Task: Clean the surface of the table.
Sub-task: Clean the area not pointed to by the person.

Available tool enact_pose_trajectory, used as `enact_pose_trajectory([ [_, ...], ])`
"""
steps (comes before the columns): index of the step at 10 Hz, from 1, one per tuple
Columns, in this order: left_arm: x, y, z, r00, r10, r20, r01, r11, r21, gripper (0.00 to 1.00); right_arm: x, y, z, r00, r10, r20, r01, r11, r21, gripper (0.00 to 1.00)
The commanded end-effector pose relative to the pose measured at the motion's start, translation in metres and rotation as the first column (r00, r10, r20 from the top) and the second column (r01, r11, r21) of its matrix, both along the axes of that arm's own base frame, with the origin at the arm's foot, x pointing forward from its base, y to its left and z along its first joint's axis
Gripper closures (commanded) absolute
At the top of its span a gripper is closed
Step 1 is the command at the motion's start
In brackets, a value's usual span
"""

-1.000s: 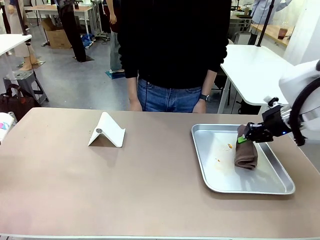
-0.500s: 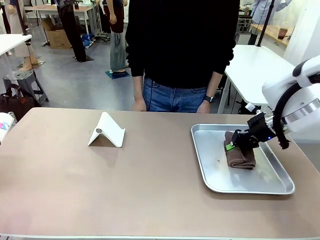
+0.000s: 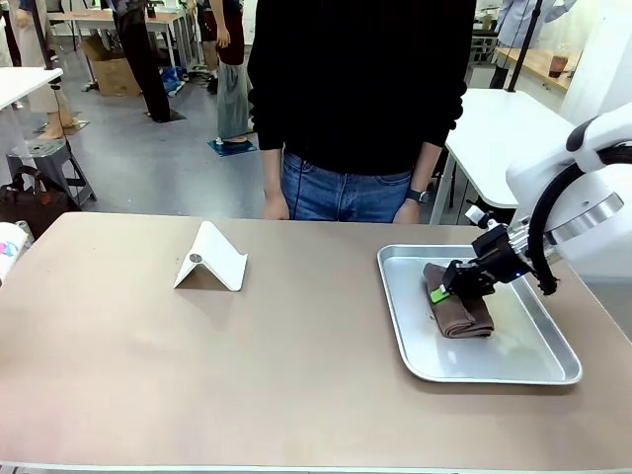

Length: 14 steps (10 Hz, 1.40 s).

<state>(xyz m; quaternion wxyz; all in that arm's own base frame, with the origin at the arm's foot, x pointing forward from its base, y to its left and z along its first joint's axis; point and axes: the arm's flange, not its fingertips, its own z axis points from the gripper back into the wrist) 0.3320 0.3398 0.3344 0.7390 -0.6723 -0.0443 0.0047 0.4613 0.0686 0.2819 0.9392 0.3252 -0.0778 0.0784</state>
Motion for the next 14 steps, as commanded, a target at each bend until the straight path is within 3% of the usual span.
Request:
enact_pose_trajectory([
  [1, -0.004, -0.002, 0.005, 1.000, 0.006, 0.013, -0.006, 1.000, -0.012, 0.78, -0.007, 0.013, -0.008, 0.997, 0.076, 0.017, -0.076, 0.997, 0.033, 0.93],
  [6, -0.004, -0.002, 0.005, 1.000, 0.006, 0.013, -0.006, 1.000, -0.012, 0.78, -0.025, 0.035, 0.000, 0.986, 0.161, 0.037, -0.163, 0.986, 0.027, 0.93],
  [10, -0.004, -0.002, 0.005, 1.000, 0.006, 0.013, -0.006, 1.000, -0.012, 0.78, -0.009, 0.004, 0.005, 0.993, -0.007, 0.119, 0.022, 0.992, -0.125, 0.93],
  [14, -0.004, -0.002, 0.005, 1.000, 0.006, 0.013, -0.006, 1.000, -0.012, 0.78, 0.002, -0.026, 0.004, 0.969, -0.150, 0.196, 0.197, 0.949, -0.246, 0.93],
])
